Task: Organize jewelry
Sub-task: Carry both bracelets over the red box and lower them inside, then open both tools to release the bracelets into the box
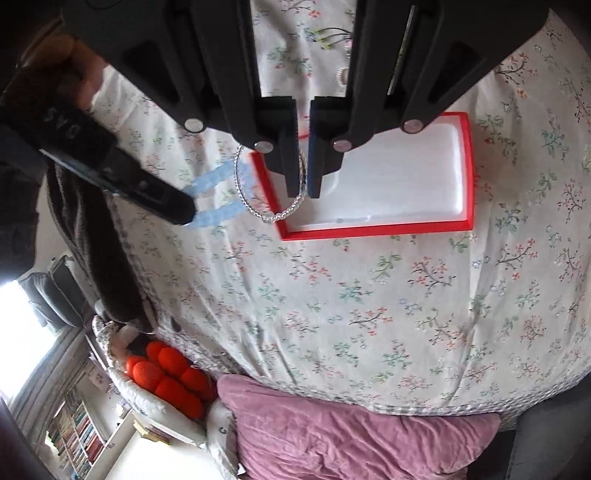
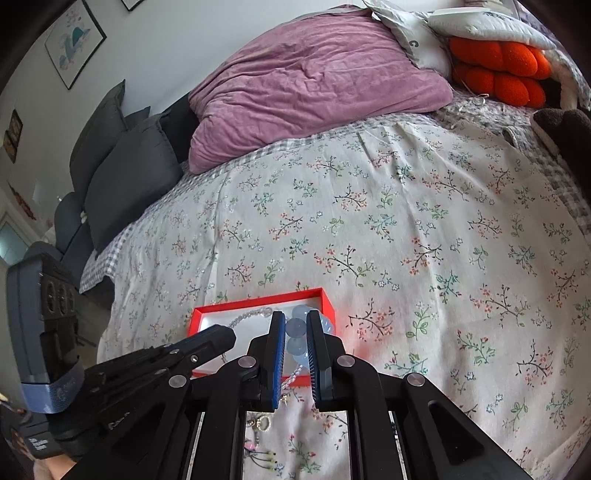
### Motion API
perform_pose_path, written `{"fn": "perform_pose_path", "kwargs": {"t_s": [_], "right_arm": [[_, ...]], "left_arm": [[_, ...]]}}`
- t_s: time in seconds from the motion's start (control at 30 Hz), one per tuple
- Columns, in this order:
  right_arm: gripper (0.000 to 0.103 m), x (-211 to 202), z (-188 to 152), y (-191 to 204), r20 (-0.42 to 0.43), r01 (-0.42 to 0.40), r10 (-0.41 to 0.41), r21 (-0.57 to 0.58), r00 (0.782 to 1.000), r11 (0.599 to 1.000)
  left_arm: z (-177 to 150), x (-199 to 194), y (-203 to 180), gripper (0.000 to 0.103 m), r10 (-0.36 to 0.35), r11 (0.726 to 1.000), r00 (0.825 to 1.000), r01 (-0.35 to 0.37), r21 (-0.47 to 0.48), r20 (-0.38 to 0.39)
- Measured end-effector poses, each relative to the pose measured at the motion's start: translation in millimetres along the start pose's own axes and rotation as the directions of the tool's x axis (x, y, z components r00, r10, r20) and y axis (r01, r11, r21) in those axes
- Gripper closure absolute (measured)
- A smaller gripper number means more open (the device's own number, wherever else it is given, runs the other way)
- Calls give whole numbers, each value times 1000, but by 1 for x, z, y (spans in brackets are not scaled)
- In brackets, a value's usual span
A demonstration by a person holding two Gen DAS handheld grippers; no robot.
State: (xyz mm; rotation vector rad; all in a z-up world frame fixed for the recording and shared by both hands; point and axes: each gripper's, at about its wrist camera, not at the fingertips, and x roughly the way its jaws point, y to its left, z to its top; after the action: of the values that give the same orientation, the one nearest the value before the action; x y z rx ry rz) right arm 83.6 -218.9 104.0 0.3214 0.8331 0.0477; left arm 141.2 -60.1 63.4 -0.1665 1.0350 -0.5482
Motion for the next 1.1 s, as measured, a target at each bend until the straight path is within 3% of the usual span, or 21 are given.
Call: {"fn": "perform_pose_path", "kwargs": {"t_s": [0.2, 0.43, 0.67, 1.0, 1.1], "right_arm": [[91, 25, 1, 25, -12, -28, 28, -43, 1000, 999], [91, 54, -9, 61, -76, -171, 164, -99, 984, 980], [91, 82, -16, 37, -108, 24, -37, -119, 993, 993], [90, 77, -15, 33, -77, 111, -124, -160, 989, 981], [78, 69, -14, 32, -76, 90, -102, -150, 992, 985]], "left_arm": [[-10, 21, 50, 98, 120, 991, 990, -124, -53, -70], [-13, 21, 70, 98, 182, 982, 981, -185, -45, -72], [-16, 20, 64, 98, 197, 980, 978, -198, -17, -64], [-17, 13, 50, 98, 231, 973, 972, -230, 34, -31], [-17, 5, 43, 86, 215, 976, 976, -214, 44, -20]]}}
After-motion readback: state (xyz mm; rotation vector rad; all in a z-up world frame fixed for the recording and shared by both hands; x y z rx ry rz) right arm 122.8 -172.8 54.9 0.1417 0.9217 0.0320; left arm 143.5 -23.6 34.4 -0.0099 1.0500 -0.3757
